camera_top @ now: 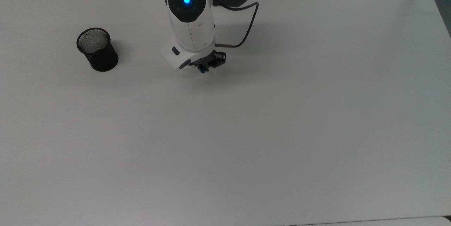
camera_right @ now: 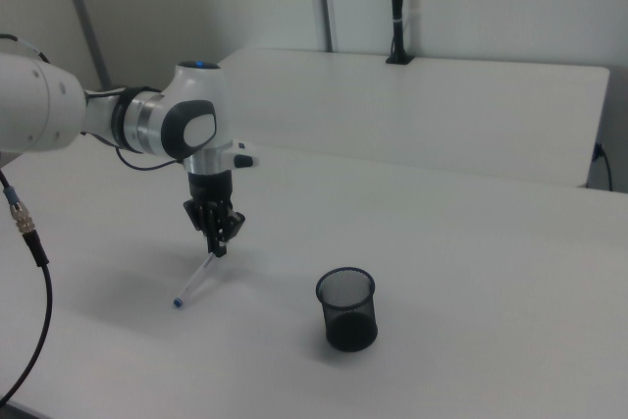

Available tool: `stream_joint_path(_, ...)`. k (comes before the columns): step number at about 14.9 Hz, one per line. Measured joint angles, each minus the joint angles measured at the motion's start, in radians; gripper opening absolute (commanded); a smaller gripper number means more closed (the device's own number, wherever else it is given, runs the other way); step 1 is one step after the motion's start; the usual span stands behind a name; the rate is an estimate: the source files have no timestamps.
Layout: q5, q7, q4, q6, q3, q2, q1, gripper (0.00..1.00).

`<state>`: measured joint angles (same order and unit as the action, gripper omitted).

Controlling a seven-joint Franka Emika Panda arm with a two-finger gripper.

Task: Remove the marker
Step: 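Carry the marker away from the cup and lower it to the table, then open the gripper to release the marker on the table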

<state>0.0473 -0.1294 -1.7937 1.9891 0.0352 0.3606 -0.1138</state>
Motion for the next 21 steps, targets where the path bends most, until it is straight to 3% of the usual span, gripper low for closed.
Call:
stream_joint_path(3,-0.034,-0.041,-0.001,0.091,-0.001,0.048,-0.014,0.07)
stream_joint_path(5,-0.064,-0.073,0.003,0.127,-0.002,0.067,-0.024,0.28)
stream_joint_path(7,-0.068,-0.077,0.003,0.133,-0.003,0.067,-0.024,0.87)
stream_joint_path(8,-0.071,-0.08,0.002,0.145,-0.003,0.069,-0.023,1.0)
stream_joint_path(14,-0.072,-0.096,0.016,0.101,-0.002,0.017,-0.022,1.0)
stream_joint_path(21,-0.072,-0.098,0.036,-0.178,0.002,-0.283,0.029,1.0)
